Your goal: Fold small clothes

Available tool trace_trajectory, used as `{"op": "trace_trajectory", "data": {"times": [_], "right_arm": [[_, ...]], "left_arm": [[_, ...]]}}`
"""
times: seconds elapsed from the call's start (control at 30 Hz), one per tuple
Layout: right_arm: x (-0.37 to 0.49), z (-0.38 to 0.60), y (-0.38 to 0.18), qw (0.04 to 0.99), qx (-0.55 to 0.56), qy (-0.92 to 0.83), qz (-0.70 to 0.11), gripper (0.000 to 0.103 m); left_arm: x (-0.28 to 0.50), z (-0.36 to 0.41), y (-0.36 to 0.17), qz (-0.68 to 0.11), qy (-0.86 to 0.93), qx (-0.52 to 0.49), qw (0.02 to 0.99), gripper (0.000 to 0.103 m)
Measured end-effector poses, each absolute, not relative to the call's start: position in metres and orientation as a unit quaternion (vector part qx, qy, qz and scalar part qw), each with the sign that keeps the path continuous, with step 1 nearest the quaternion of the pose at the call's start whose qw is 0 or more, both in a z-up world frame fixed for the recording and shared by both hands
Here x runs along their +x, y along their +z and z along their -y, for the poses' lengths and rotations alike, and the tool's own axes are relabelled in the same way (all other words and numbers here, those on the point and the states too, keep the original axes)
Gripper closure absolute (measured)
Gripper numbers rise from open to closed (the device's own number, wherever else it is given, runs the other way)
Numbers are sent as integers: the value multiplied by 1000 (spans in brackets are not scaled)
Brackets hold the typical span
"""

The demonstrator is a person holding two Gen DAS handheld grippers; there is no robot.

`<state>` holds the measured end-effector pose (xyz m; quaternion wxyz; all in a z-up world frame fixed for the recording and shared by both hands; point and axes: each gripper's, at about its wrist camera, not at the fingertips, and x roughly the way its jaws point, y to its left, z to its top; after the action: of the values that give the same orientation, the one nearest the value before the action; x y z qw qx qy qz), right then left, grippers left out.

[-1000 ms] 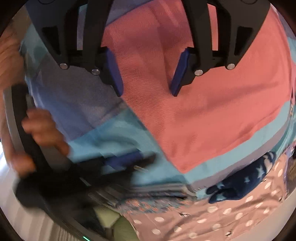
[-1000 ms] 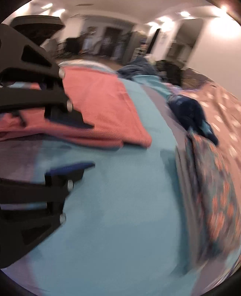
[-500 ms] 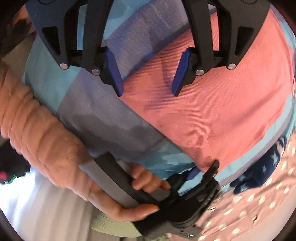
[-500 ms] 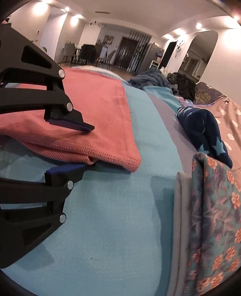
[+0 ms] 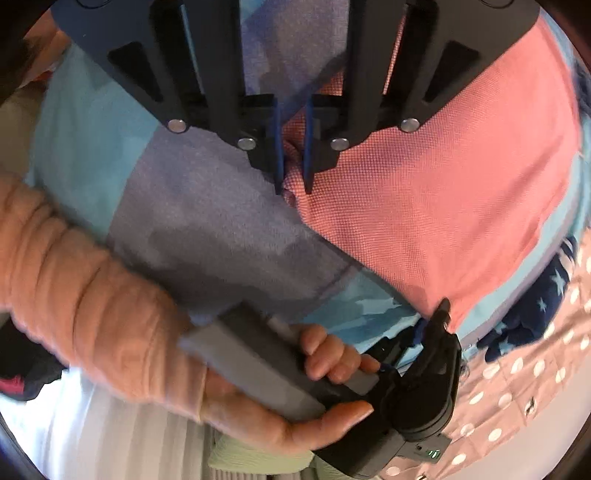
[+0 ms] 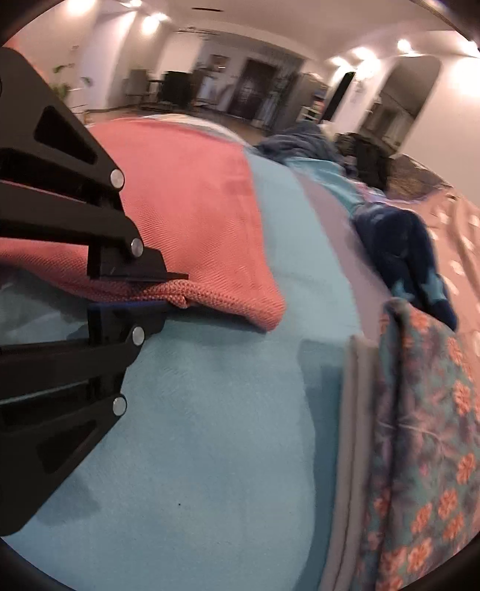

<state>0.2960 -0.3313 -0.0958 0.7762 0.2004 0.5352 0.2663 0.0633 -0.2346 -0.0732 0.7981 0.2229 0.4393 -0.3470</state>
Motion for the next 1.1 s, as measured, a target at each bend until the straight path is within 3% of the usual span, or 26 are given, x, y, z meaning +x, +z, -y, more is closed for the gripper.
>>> {"op": "trace_trajectory", "data": {"times": [0.17, 0.27, 0.43, 0.5, 0.53, 0.6, 0.77, 0.83, 0.93, 1.1], "right_arm": [[296, 315, -89, 810, 126, 239, -521, 97], [295, 322, -102, 806, 144, 248, -518, 97], [275, 346, -90, 824, 158, 216, -499, 75], [256, 355, -82, 838, 137, 200, -489, 75], [242, 358, -78, 844, 123, 194, -484, 75], [219, 361, -74, 850, 105, 189, -480, 75], [160, 359, -65, 859, 72, 178, -475, 73], [141, 354, -57, 863, 71, 175, -468, 62], [129, 332, -46, 872, 57, 170, -455, 61], [107, 271, -23, 879, 10, 191, -438, 61]], "left_arm": [[47, 235, -65, -426, -376, 235, 789, 97], [47, 235, -77, -435, -367, 236, 788, 97], [45, 220, -63, -428, -379, 179, 801, 94], [41, 209, -53, -420, -388, 157, 805, 85], [39, 201, -46, -411, -388, 147, 812, 68], [33, 178, -31, -380, -366, 129, 840, 52], [31, 107, -18, -370, -285, 66, 882, 48], [37, 67, -20, -369, -231, 43, 899, 45], [28, 11, -22, -368, -174, 0, 913, 38], [3, -89, -22, -363, -95, -80, 924, 38]]}}
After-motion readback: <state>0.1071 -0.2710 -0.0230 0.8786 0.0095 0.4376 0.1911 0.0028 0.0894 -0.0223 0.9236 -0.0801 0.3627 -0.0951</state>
